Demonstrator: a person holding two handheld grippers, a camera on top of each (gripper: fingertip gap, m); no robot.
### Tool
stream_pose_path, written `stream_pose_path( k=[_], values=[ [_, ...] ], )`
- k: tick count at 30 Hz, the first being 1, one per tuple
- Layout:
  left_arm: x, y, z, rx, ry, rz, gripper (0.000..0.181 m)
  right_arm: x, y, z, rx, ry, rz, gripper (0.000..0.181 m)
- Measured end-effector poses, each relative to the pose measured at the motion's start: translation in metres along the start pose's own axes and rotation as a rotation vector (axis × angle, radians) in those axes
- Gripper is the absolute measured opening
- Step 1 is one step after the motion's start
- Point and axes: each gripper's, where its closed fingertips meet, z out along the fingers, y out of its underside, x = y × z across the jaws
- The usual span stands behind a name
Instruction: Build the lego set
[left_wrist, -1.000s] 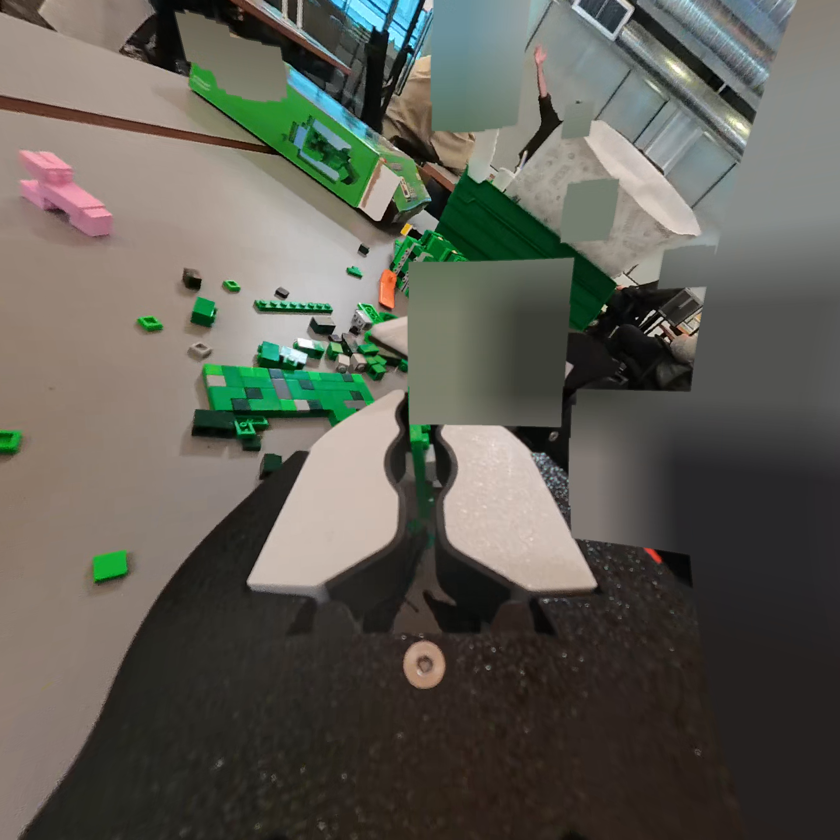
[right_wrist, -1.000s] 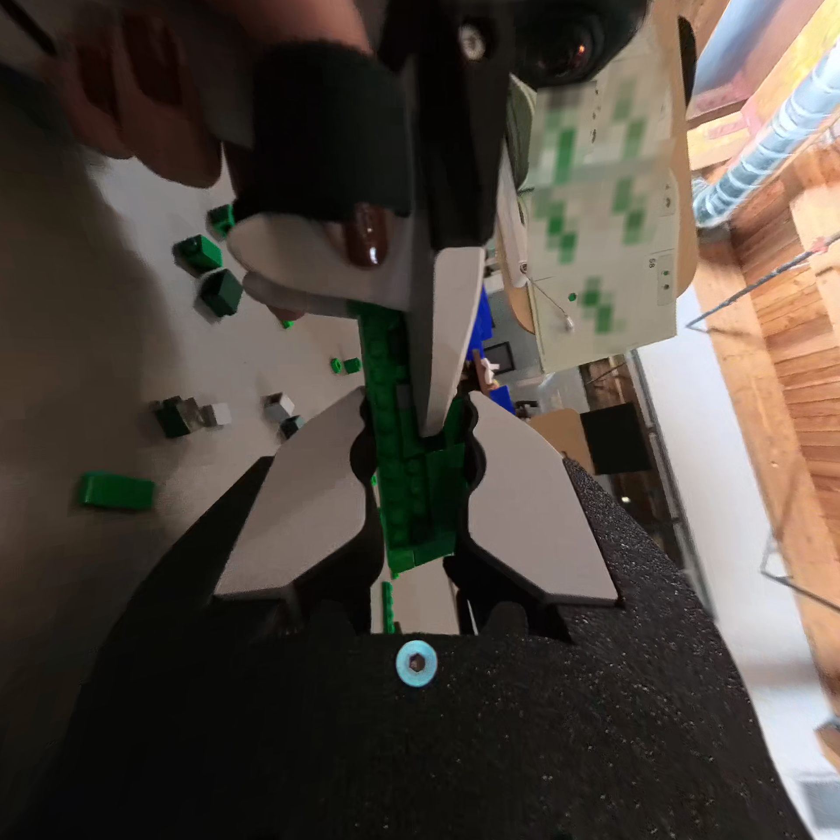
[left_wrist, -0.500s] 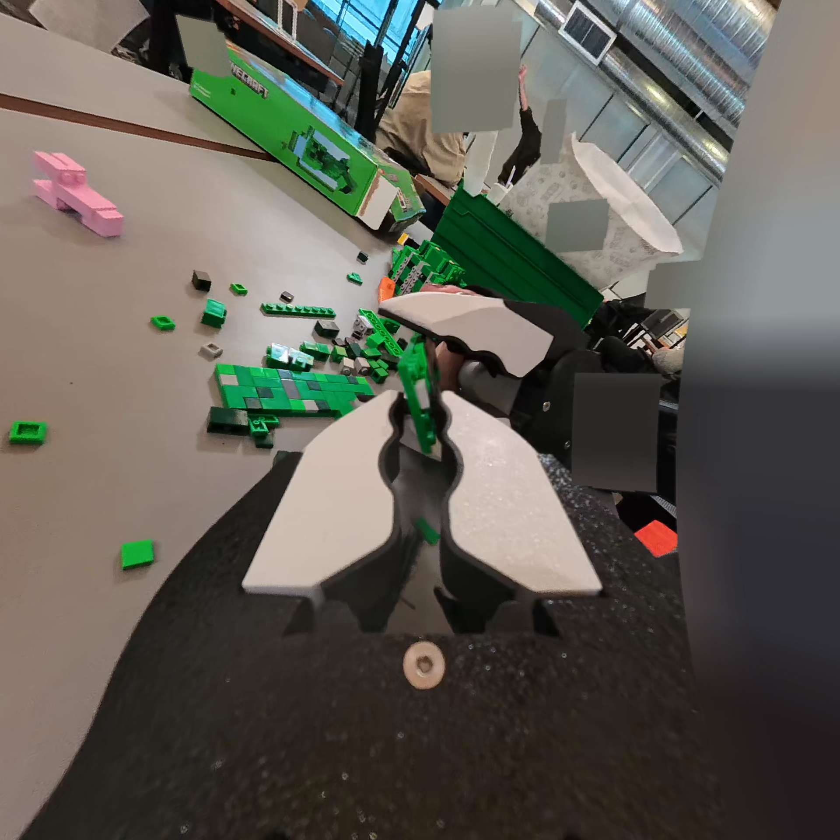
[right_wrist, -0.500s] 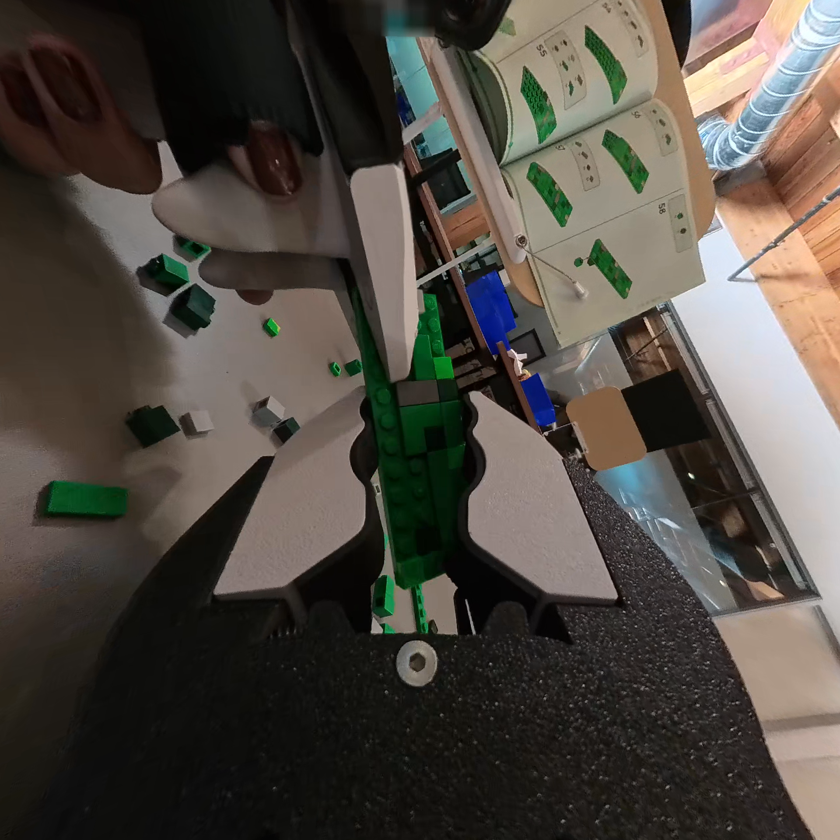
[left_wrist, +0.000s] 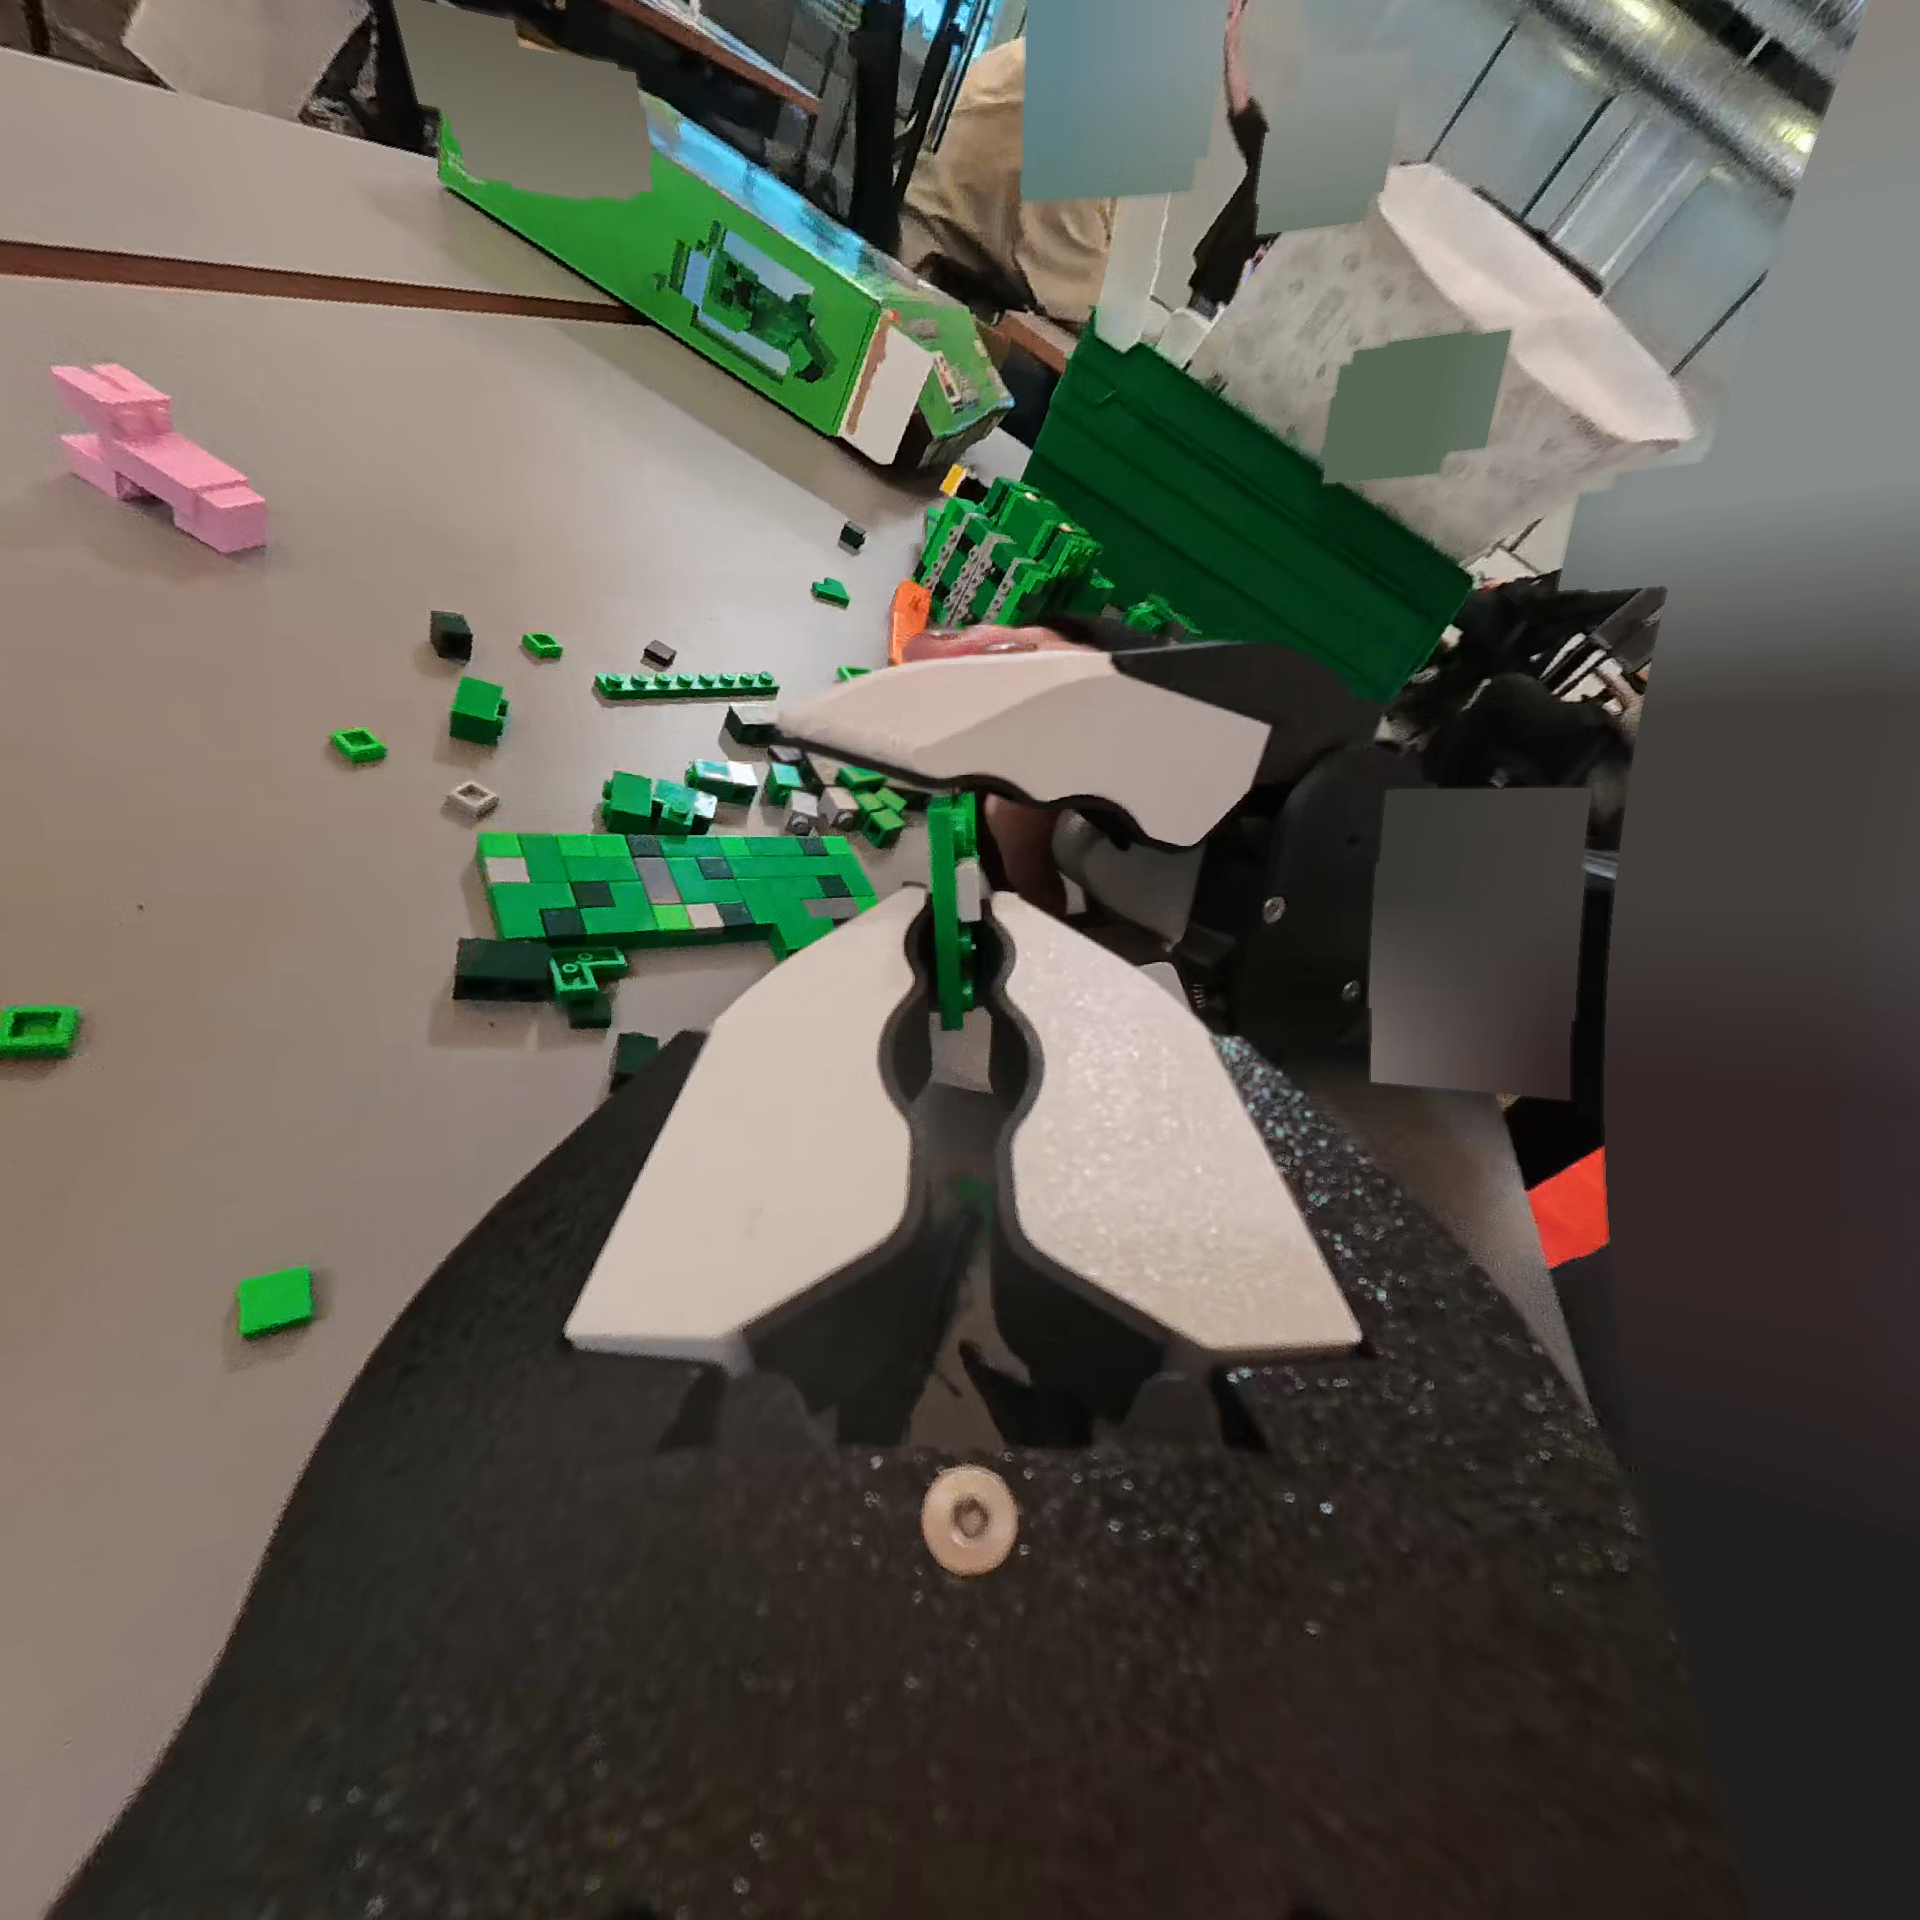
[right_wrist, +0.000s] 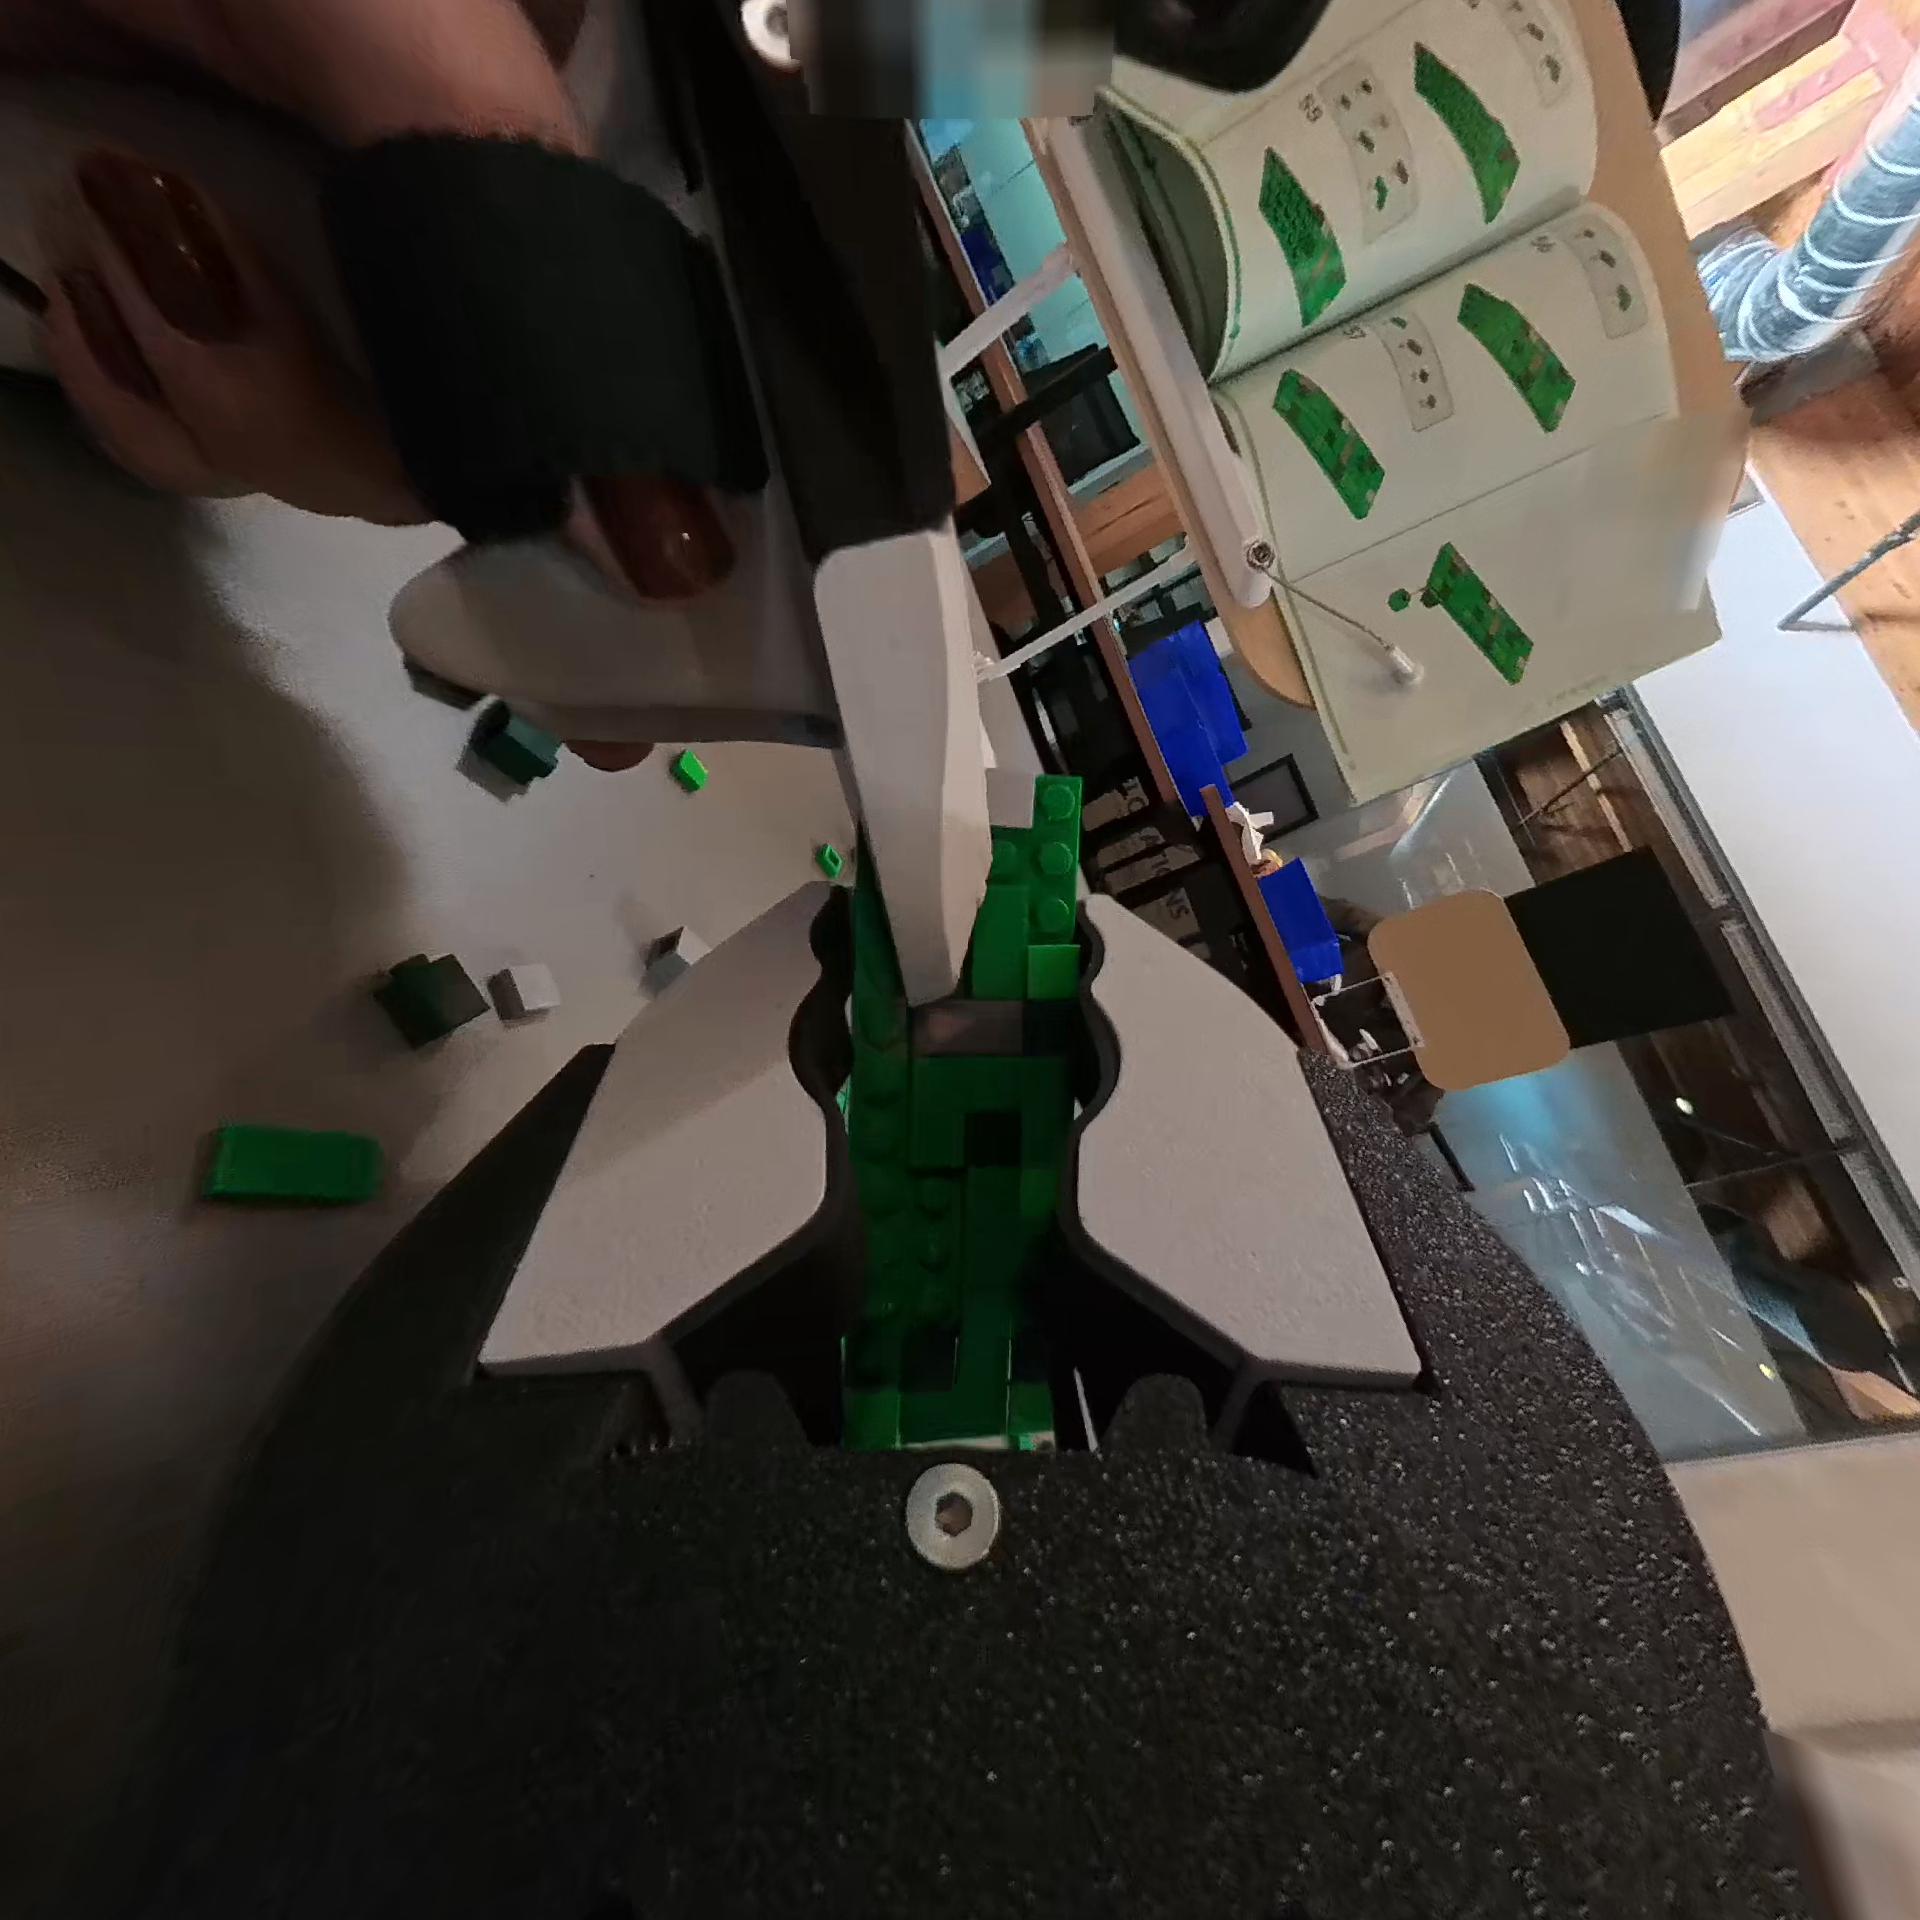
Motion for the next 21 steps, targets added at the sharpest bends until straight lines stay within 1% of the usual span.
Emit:
stream_pose_path(
  k=[4, 6, 9, 12, 16, 19, 21],
  values=[
    [-0.004, 0.001, 0.001, -0.010, -0.043, 0.009, 0.006, -0.003, 0.004, 0.003, -0.037, -0.050, 0.059, 0.037],
    [-0.005, -0.002, 0.001, 0.007, -0.058, -0.029, 0.006, 0.000, 0.006, 0.004, -0.052, -0.022, 0.014, 0.037],
    [-0.008, -0.003, 0.003, 0.040, -0.050, -0.148, 0.006, 0.004, 0.009, 0.005, -0.094, 0.030, -0.077, 0.036],
    [-0.011, -0.002, 0.004, 0.063, -0.044, -0.245, 0.007, 0.003, 0.013, 0.007, -0.133, 0.042, -0.135, 0.036],
    [-0.015, -0.001, 0.005, 0.073, -0.051, -0.305, 0.007, 0.002, 0.017, 0.008, -0.171, 0.052, -0.189, 0.036],
    [-0.015, -0.001, 0.004, 0.084, -0.030, -0.345, 0.007, 0.003, 0.016, 0.008, -0.183, 0.071, -0.230, 0.037],
    [-0.014, -0.001, 0.003, 0.086, -0.007, -0.358, 0.008, 0.001, 0.016, 0.008, -0.172, 0.059, -0.211, 0.037]
  ],
)
